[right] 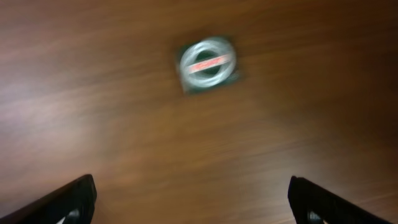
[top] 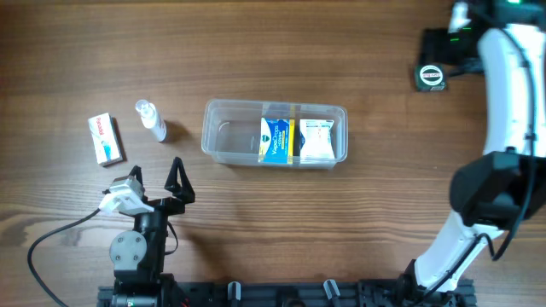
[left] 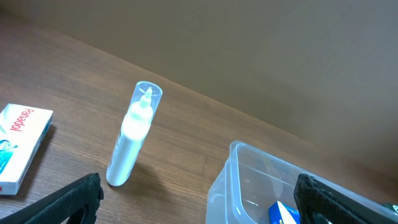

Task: Pack container
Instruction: 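Move the right gripper to the green Zam-Buk box and grasp, then carry the Zam-Buk box into the container and release it, then raise the right gripper away and move the left gripper toward Panadol box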

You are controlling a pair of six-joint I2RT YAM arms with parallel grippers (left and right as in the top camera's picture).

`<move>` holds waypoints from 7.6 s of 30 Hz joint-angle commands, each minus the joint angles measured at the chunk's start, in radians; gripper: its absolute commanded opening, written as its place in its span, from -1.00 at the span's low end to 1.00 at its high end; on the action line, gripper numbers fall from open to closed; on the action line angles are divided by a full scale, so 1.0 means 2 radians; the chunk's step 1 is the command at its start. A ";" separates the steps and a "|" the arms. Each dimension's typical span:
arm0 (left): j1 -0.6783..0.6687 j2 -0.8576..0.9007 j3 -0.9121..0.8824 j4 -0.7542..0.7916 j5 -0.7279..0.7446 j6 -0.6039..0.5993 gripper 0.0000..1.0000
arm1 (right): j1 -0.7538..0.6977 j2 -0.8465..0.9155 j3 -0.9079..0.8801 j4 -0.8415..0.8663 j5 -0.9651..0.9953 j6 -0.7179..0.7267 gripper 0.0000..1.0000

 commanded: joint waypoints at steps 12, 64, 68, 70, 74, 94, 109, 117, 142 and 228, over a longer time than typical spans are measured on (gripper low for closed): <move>0.003 -0.004 -0.001 0.000 -0.005 0.010 1.00 | -0.063 0.130 0.004 0.139 -0.099 -0.171 0.99; 0.003 -0.004 -0.001 -0.001 -0.005 0.010 1.00 | -0.029 0.220 -0.006 0.170 -0.032 -0.156 0.99; 0.003 -0.004 -0.001 -0.001 -0.005 0.010 1.00 | -0.030 0.220 -0.006 0.168 -0.033 -0.160 0.99; 0.003 -0.004 -0.001 -0.001 -0.005 0.010 1.00 | -0.030 0.220 -0.006 0.170 -0.038 -0.160 0.99; 0.003 -0.004 -0.001 0.000 -0.005 0.010 0.99 | -0.030 0.220 -0.006 0.171 -0.050 -0.164 0.99; 0.003 -0.004 -0.001 -0.001 -0.005 0.010 1.00 | -0.030 0.221 -0.020 0.168 -0.051 -0.154 0.36; 0.003 -0.004 -0.001 0.000 -0.005 0.010 1.00 | -0.002 0.105 0.007 0.080 -0.108 -0.054 0.23; 0.003 -0.004 -0.001 -0.001 -0.005 0.010 0.99 | 0.062 -0.019 0.007 -0.046 -0.123 -0.005 0.22; 0.003 -0.004 -0.001 -0.001 -0.005 0.010 1.00 | 0.311 -0.047 -0.122 -0.061 -0.021 0.274 0.17; 0.004 -0.004 0.016 0.146 -0.035 0.039 1.00 | -0.089 0.015 -0.061 0.206 0.054 0.104 1.00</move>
